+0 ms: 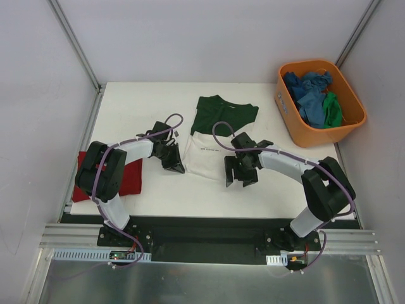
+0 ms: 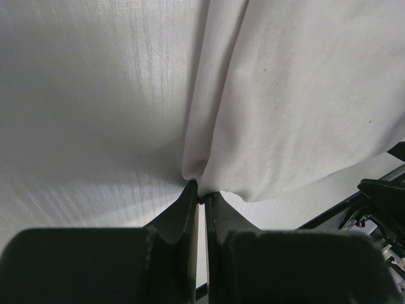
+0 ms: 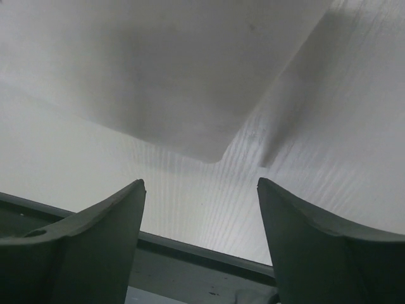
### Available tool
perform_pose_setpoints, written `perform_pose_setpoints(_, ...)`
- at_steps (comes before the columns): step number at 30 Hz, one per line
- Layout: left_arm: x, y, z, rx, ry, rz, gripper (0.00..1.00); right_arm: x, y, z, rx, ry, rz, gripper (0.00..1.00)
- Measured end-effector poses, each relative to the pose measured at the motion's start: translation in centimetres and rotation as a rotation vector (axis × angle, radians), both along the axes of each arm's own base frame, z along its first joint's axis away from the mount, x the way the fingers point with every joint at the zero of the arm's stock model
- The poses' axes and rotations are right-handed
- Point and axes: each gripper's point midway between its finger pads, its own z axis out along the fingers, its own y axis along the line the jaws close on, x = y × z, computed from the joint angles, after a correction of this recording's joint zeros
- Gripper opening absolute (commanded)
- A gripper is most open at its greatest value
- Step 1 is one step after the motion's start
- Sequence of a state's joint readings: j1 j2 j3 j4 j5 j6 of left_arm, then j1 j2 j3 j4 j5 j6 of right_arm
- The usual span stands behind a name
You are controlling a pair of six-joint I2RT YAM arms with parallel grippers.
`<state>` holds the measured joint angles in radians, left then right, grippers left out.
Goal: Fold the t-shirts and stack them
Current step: Fold the tshirt
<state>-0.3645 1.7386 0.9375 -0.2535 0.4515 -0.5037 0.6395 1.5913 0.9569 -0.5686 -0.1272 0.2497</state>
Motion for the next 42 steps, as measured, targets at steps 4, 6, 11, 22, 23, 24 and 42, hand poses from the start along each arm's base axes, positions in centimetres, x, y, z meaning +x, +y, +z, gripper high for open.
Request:
perform_pose_setpoints(4,0.0,0.0,0.0,-0.003,-0.004,0.000,0.00,0.2,0.1,-0.7,-0.013,0.015,0.007,0.52)
perform_pose_setpoints(6,0.0,0.0,0.0,-0.003,-0.004,0.000,0.00,0.2,0.3,-1.2,-0.016,0.026,0.006,0.40)
perform_pose_setpoints(11,0.0,0.0,0.0,-0.002,-0.005,-0.002,0.00,0.3,0.4,-1.5,-0.014,0.033,-0.002,0.19)
perform_pose_setpoints(22,-0.1,0.7,1.3,0.017,-0.079,-0.008,0.00,0.6,0.5,-0.6,0.005,-0.005,-0.002,0.01)
perform_pose_setpoints(23,-0.2,0.9,1.7,0.017,-0.091,-0.006,0.00,0.5,0.4,0.0,0.014,-0.018,0.000,0.01)
perform_pose_setpoints(24,-0.4,1.0,2.1,0.014,-0.108,-0.004,0.00,0.4,0.3,0.6,0.025,-0.033,0.001,0.01)
perform_pose_setpoints(42,-10.3,2.8,15.0,-0.248,-0.448,0.062,0.00,-11.8,2.0,12.2,0.449,-0.027,0.228,0.01)
